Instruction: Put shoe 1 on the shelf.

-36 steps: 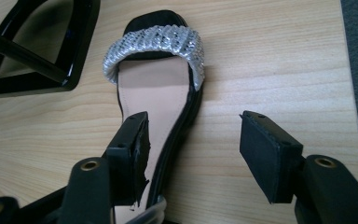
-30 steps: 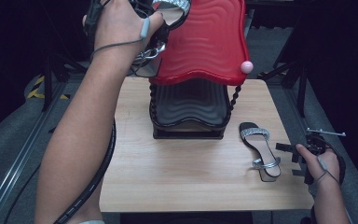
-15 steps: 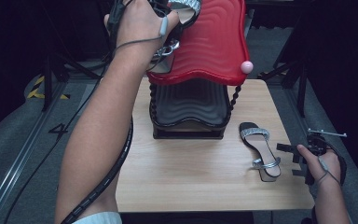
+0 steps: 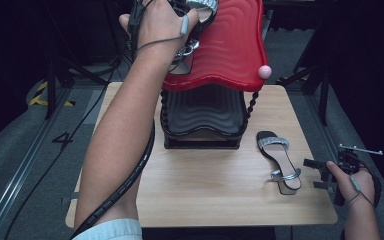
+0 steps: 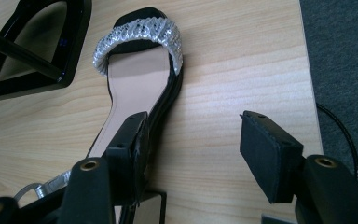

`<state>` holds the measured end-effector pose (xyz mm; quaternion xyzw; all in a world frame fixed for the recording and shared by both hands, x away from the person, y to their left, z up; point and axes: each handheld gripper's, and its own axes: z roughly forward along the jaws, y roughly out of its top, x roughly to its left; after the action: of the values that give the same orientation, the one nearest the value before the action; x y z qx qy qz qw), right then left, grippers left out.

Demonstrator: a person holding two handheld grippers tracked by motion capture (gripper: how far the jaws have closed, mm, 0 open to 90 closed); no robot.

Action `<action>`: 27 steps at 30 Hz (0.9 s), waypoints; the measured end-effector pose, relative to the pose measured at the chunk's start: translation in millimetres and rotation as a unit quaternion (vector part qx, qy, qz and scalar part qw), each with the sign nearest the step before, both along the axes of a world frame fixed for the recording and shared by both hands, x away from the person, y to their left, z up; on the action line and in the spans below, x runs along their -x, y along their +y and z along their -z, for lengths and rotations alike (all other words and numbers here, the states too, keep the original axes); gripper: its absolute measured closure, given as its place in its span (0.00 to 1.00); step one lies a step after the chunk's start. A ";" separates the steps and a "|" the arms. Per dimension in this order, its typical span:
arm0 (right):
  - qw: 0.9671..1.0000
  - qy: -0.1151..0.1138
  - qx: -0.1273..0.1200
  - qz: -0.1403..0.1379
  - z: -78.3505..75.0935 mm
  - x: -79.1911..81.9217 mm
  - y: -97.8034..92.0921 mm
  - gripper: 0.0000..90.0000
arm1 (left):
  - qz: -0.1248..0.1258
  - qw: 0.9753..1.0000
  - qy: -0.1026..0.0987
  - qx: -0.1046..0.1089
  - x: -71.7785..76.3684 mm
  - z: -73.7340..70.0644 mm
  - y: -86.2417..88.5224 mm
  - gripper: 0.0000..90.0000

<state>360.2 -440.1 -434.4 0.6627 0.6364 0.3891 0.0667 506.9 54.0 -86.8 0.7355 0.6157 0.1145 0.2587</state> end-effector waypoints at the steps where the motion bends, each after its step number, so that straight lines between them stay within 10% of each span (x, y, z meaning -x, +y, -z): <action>1: 1.000 0.000 0.002 0.001 0.5 1.2 -0.1 0.48 | 0.000 1.000 -0.001 0.001 -0.7 0.2 -0.1 0.47; 27: 1.000 0.000 0.000 -0.003 2.7 6.1 -1.8 0.47 | -0.025 1.000 0.002 -0.009 -12.5 10.6 -16.0 0.46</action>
<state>354.1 -441.9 -437.1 0.6605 0.6386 0.3895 0.0652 519.4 38.0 -97.5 0.7227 0.6329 0.1254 0.2478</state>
